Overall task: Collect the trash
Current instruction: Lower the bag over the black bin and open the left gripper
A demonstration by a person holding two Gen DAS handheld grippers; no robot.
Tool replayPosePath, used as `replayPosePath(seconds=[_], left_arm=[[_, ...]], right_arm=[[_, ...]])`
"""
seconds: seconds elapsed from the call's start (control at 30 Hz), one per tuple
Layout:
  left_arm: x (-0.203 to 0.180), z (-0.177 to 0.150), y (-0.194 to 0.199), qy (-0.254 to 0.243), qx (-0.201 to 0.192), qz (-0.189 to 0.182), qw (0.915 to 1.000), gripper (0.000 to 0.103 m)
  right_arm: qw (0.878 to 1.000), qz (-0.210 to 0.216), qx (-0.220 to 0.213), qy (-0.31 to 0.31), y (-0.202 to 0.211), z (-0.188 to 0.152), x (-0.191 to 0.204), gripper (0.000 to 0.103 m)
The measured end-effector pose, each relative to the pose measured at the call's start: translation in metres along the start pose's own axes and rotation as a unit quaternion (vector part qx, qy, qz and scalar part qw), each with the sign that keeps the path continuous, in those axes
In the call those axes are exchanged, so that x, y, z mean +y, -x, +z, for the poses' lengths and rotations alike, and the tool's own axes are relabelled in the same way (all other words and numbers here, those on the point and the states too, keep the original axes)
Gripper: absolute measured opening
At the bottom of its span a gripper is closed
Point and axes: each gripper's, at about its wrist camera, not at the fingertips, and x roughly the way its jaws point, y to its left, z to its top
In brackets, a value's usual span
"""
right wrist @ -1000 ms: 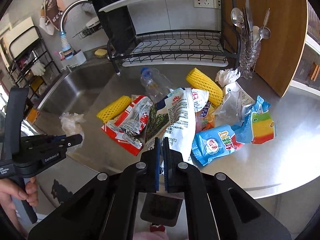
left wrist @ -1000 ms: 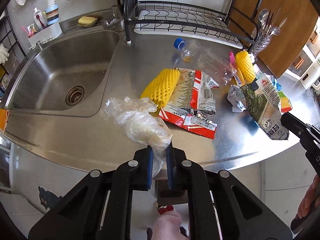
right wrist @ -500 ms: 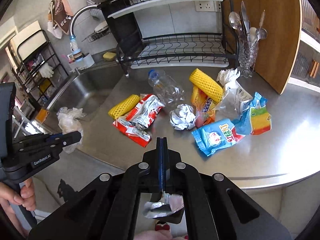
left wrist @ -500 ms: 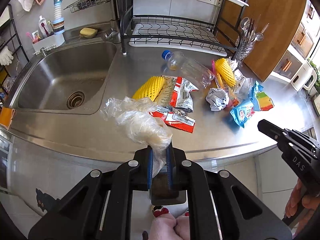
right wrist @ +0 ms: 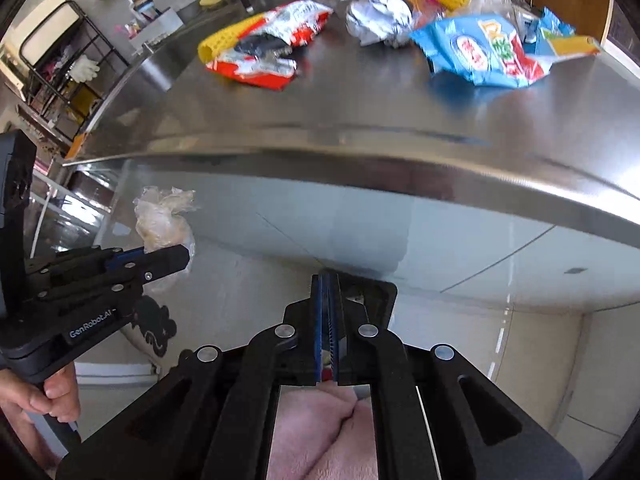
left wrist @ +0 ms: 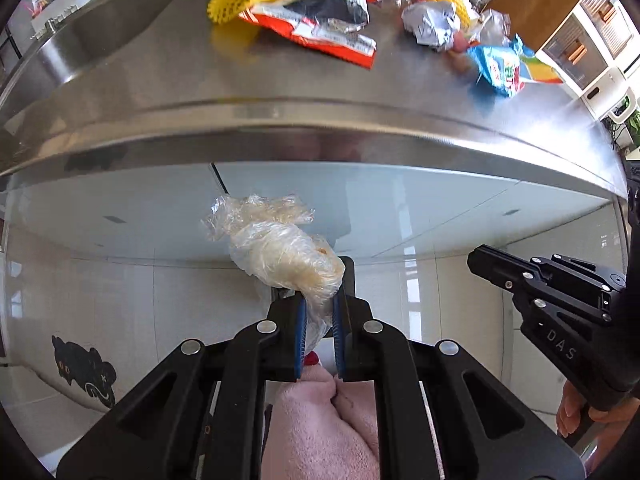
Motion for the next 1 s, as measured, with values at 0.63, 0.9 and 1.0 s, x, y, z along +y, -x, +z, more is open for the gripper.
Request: replayPosePath(seconds=[0.63, 0.9, 1.0], left_arm=[[0.009, -0.027, -0.124, 0.009, 0.082, -0.043, 0.9957, 0.01], [0.015, -0.041, -0.2, 0.015, 0.145, -0.056, 0.9877, 0.014], [0.014, -0.043, -0.223, 0.012, 0.165, -0.053, 0.9849, 0.016]], right_arm=[[0.993, -0.047, 0.077, -0.071, -0.093, -0.041, -0.059, 0.1], [0.989, -0.073, 0.103, -0.077, -0.146, -0.064, -0.076, 0.1], [0.988, -0.086, 0.113, -0.065, -0.163, -0.07, -0.077, 0.1]])
